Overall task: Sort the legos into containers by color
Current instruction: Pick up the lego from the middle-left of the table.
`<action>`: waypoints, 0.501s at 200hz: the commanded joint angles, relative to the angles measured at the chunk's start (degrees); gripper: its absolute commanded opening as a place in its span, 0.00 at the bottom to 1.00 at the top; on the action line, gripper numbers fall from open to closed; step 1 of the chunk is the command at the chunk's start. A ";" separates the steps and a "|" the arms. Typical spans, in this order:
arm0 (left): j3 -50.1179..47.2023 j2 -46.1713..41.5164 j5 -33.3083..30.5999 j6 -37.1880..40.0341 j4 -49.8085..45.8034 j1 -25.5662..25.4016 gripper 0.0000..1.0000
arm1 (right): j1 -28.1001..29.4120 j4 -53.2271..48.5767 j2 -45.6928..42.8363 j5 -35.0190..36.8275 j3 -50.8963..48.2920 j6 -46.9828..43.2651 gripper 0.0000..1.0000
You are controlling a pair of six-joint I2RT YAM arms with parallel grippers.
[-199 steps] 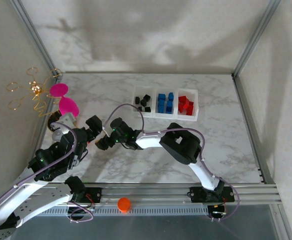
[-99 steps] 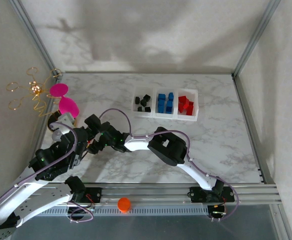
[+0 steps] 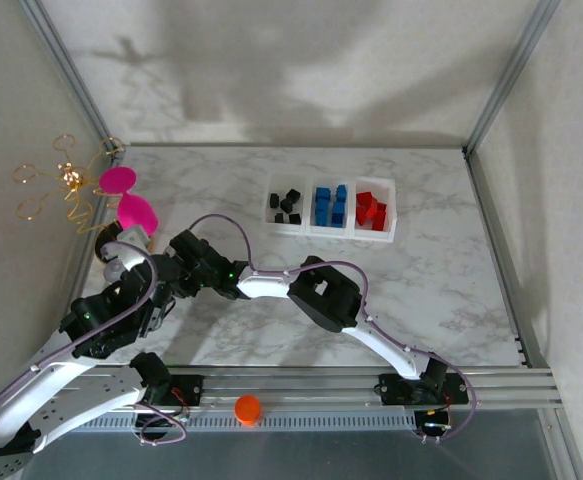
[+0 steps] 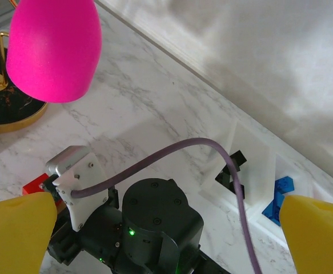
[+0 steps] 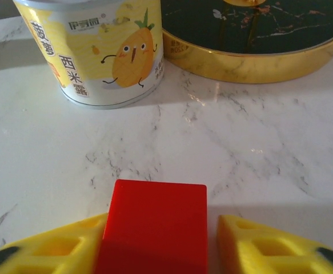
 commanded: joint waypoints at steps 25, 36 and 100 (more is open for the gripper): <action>2.80 0.61 -1.22 -1.08 -3.62 0.69 1.00 | 0.41 -1.33 -1.57 0.57 -0.56 -0.08 0.34; 3.07 0.77 -1.21 -1.22 -4.05 0.72 0.99 | 0.39 -1.34 -2.99 1.11 -1.46 -0.09 0.30; 4.73 0.94 2.63 -0.13 -4.30 0.76 1.00 | -2.44 6.71 -17.86 0.92 -18.07 4.90 0.19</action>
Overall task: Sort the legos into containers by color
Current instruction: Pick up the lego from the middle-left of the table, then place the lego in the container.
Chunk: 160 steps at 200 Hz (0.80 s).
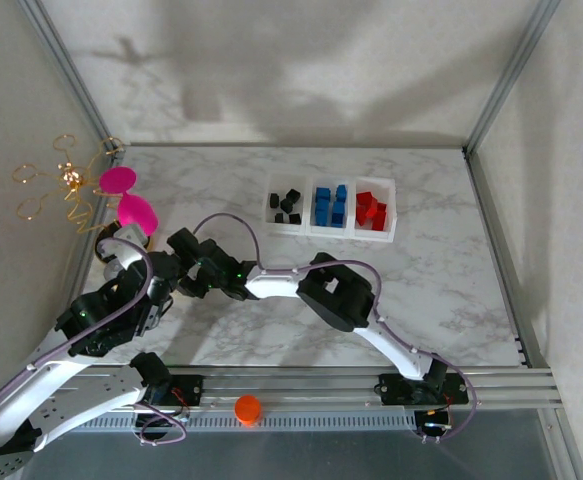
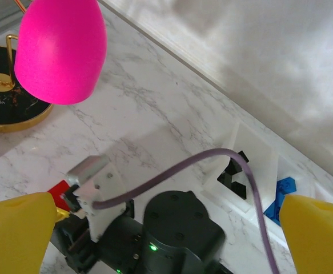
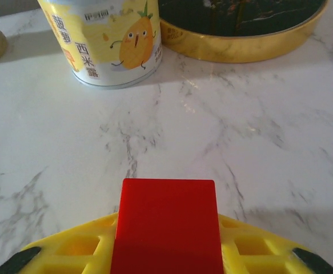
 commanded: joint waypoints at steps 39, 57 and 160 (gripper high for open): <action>3.81 2.04 6.05 2.32 0.12 0.50 1.00 | -6.42 6.49 -18.55 1.91 -16.87 8.14 0.15; 3.65 3.21 9.23 3.99 2.36 0.62 1.00 | -9.02 5.39 -23.64 3.34 -21.83 10.08 0.14; 4.16 19.21 22.79 10.09 17.18 -1.76 1.00 | -24.22 -6.35 -50.70 12.09 -41.34 16.03 0.13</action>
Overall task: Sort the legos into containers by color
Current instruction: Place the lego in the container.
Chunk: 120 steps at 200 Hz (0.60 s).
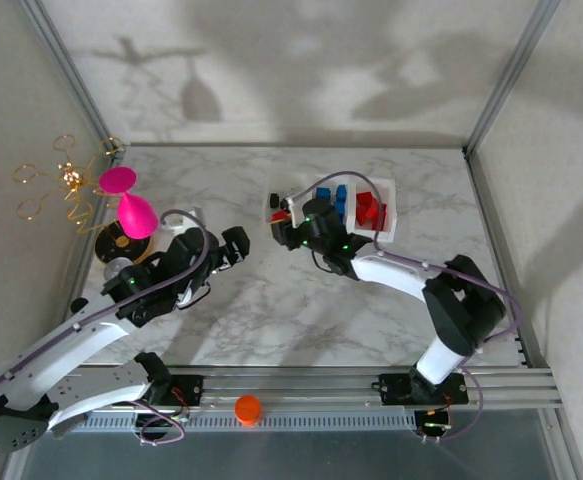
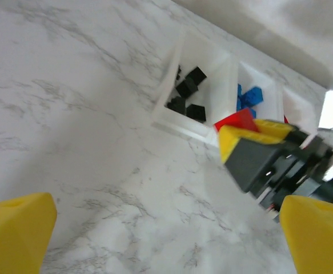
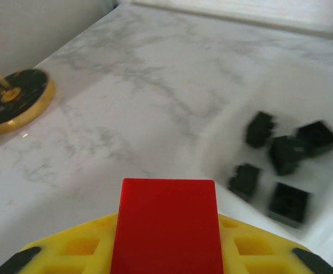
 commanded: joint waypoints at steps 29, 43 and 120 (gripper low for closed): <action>1.66 8.23 4.65 4.09 10.95 -2.81 1.00 | -7.88 -10.36 -7.31 6.67 -0.87 3.19 0.14; 1.65 10.43 4.78 4.33 12.99 -3.08 1.00 | -11.35 -11.69 -6.90 6.58 -0.67 4.71 0.16; 1.32 17.25 5.26 4.91 19.17 -3.20 1.00 | -20.96 -14.82 4.36 11.26 7.97 5.69 0.16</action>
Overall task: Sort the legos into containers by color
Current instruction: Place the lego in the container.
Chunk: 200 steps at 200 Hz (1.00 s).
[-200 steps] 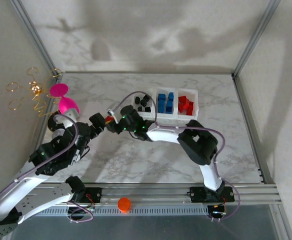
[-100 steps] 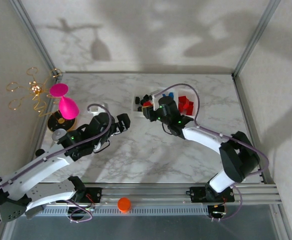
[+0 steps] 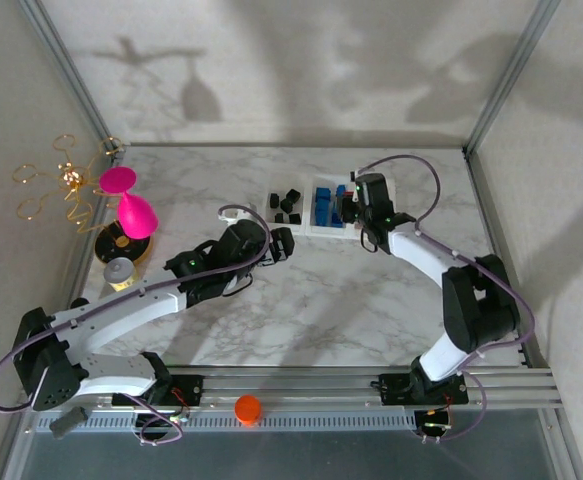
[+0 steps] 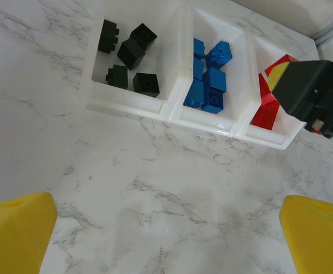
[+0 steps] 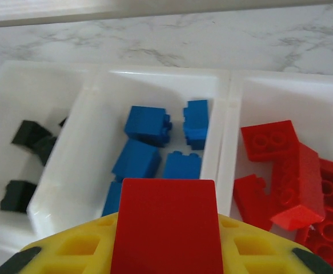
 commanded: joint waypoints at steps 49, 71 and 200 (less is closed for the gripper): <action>-0.26 0.95 -1.86 1.41 3.09 -0.40 1.00 | -8.05 -3.73 9.56 1.98 8.76 2.63 0.17; -0.34 1.31 -3.28 1.66 3.20 -0.30 1.00 | -9.34 -4.90 12.26 2.18 10.92 2.10 0.27; -9.73 -4.09 -35.26 19.85 14.91 7.88 1.00 | -17.99 1.70 -18.57 13.92 -10.81 3.58 0.98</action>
